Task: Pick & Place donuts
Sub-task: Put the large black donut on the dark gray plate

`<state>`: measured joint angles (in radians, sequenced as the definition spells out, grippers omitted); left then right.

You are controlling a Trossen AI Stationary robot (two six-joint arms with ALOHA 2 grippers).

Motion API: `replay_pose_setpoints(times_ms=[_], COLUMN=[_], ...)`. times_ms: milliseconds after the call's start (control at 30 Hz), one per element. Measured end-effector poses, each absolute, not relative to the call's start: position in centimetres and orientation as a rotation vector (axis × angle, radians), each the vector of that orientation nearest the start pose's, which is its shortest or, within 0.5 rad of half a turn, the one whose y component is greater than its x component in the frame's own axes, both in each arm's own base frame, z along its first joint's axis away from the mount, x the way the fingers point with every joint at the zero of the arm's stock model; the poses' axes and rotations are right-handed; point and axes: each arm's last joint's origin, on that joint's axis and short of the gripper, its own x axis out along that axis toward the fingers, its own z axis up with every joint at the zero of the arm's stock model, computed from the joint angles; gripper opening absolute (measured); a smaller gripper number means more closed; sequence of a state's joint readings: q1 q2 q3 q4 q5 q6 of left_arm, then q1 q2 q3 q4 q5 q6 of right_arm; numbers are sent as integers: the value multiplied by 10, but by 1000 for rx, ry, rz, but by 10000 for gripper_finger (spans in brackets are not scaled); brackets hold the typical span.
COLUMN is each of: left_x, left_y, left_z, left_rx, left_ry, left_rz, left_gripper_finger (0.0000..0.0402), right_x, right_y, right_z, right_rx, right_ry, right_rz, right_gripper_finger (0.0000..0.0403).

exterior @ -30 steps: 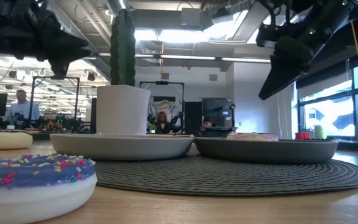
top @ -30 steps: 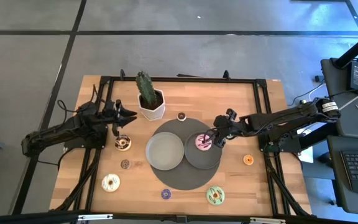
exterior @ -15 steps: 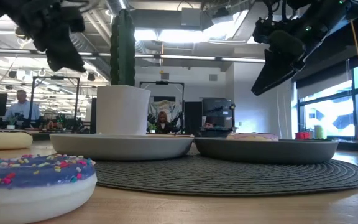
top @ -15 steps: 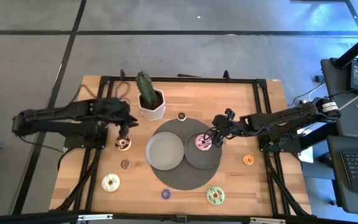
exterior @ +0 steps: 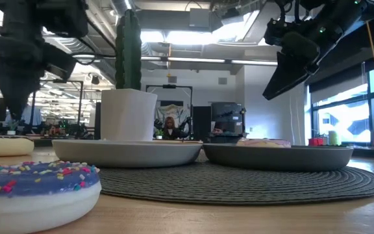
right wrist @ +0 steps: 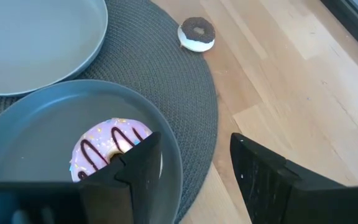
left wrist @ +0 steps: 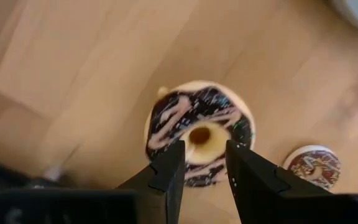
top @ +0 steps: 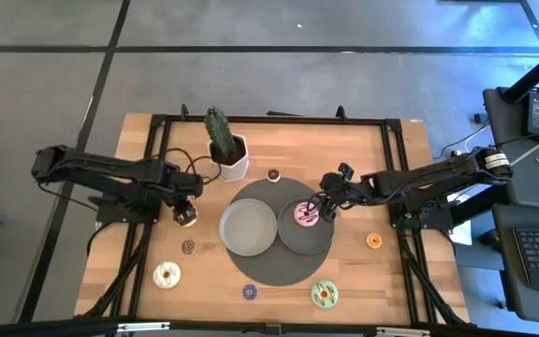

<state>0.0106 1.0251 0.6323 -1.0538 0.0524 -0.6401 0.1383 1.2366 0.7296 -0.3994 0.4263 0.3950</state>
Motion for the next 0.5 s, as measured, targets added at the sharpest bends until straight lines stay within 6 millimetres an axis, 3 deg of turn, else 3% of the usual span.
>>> replay_pose_setpoints(times_ms=[200, 500], left_x=[144, 144], left_y=[2, 2], left_z=[196, 196], left_rx=[-597, -697], left_ry=[1325, 1308], left_rz=[622, 680], left_gripper_finger=[98, 104], right_x=[234, 234], right_y=[20, 21], right_z=[212, 212], right_rx=[104, 79], right_ry=[806, 813], right_rz=[-429, -418], right_gripper_finger=[194, 194])
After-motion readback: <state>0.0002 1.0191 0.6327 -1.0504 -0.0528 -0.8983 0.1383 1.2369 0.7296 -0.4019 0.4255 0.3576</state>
